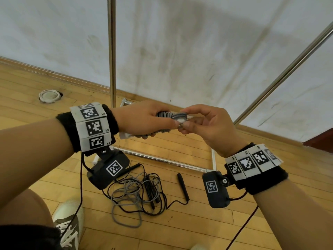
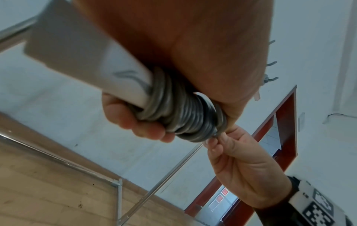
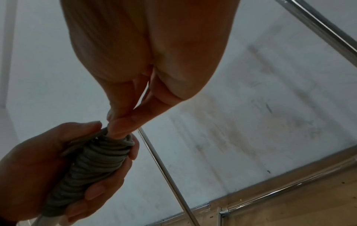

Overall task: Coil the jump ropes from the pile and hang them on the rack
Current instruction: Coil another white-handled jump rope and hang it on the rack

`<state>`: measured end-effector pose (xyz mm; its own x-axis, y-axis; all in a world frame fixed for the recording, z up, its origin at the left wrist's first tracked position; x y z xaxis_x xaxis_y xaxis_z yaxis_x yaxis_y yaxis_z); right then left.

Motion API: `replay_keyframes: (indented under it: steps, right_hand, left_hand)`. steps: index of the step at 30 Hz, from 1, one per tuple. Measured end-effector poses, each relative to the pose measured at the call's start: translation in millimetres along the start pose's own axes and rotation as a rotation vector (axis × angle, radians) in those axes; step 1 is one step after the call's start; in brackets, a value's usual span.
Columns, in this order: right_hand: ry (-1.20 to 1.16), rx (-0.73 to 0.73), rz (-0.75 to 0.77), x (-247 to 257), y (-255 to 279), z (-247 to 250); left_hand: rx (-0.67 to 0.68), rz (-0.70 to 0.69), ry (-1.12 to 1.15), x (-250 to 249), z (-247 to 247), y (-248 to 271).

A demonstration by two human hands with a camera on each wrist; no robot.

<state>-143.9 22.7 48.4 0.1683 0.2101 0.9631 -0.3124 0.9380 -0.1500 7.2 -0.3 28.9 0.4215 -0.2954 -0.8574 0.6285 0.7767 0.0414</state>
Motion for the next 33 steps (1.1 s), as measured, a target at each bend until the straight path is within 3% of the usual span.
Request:
replay_keyframes:
  steps: [6, 11, 15, 21, 26, 30, 33]
  right_hand:
    - [0.11, -0.107, 0.019, -3.7, -0.4, 2.4]
    - [0.208, -0.166, -0.001, -11.0, -1.3, -1.0]
    - [0.074, -0.125, -0.056, -12.5, 0.2, -10.4]
    - [0.128, -0.161, -0.124, -11.2, -3.1, -7.5]
    - [0.18, -0.208, -0.089, -5.7, -8.2, -2.5]
    - [0.184, -0.27, -0.056, 1.6, -11.8, 1.3]
    - [0.154, -0.292, -0.035, 8.7, -14.7, 1.2]
  left_hand:
    - [0.049, 0.03, -0.053, -0.5, -5.8, 5.5]
    - [-0.086, 0.0, -0.253, -4.1, -1.6, 5.1]
    - [-0.207, -0.05, -0.481, -11.6, 4.7, 3.8]
    - [-0.191, -0.034, -0.64, -8.8, 4.6, 1.6]
    - [-0.187, -0.027, -0.487, -6.4, 5.3, 2.0]
    - [-0.165, -0.044, -0.228, -11.5, 7.2, 0.9]
    - [-0.247, -0.084, -0.111, -16.6, 12.2, -1.0]
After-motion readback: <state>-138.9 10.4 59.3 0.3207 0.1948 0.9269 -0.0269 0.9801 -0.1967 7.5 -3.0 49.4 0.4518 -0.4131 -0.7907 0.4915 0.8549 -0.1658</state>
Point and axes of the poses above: each hand's wrist, its own y-axis away from the middle knuckle, its own z-axis out of the back of the hand, x = y × z, the point moved 7 cm from there along -y, towards the middle knuckle, and after that the axes turned 1 degree about -x, right-handed, at the moved point
